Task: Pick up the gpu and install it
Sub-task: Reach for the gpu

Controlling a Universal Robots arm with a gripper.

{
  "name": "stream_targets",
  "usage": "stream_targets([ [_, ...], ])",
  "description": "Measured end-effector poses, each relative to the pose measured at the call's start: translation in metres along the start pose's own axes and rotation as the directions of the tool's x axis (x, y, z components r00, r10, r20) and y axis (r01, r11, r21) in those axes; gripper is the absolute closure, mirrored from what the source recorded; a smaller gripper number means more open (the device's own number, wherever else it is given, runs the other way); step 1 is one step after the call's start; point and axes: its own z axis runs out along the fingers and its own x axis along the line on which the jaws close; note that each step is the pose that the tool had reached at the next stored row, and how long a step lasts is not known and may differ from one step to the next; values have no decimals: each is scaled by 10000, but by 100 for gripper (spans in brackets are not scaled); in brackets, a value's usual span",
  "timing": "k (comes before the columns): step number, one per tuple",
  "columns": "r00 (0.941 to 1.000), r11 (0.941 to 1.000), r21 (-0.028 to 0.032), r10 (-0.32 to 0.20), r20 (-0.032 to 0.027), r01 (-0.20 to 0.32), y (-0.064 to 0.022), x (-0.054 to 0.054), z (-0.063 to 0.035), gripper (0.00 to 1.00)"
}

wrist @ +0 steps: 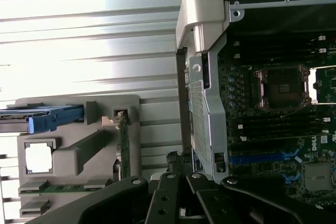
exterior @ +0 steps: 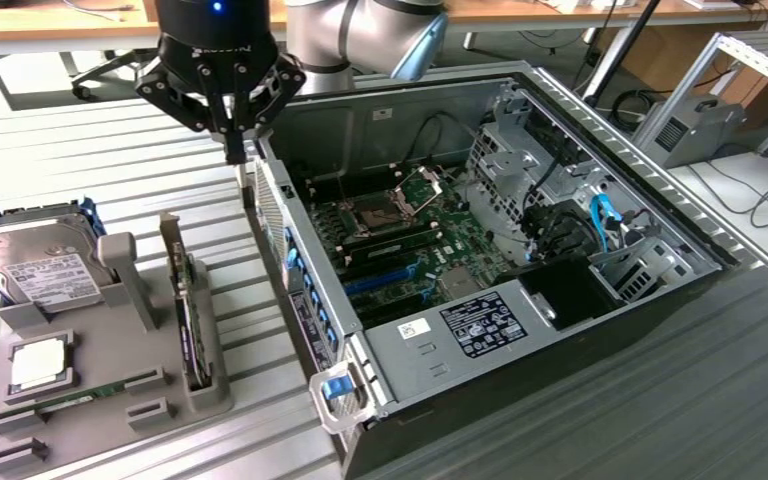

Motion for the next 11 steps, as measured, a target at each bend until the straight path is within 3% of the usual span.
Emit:
stream_targets([
  [11,10000,10000,-1,0,0,0,-5,72,-2,89],
])
